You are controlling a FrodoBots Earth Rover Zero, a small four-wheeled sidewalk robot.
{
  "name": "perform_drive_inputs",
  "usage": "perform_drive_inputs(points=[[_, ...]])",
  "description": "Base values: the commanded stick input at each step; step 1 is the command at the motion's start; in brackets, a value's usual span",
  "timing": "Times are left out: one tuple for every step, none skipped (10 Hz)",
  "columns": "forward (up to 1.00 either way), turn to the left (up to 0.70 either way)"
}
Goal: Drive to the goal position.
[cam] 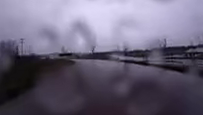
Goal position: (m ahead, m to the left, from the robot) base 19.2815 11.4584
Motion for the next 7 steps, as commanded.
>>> perform_drive_inputs(points=[[0.70,0.00],[0.70,0.00],[0.70,0.00],[0.70,0.00],[0.70,0.00],[0.70,0.00],[0.70,0.00]])
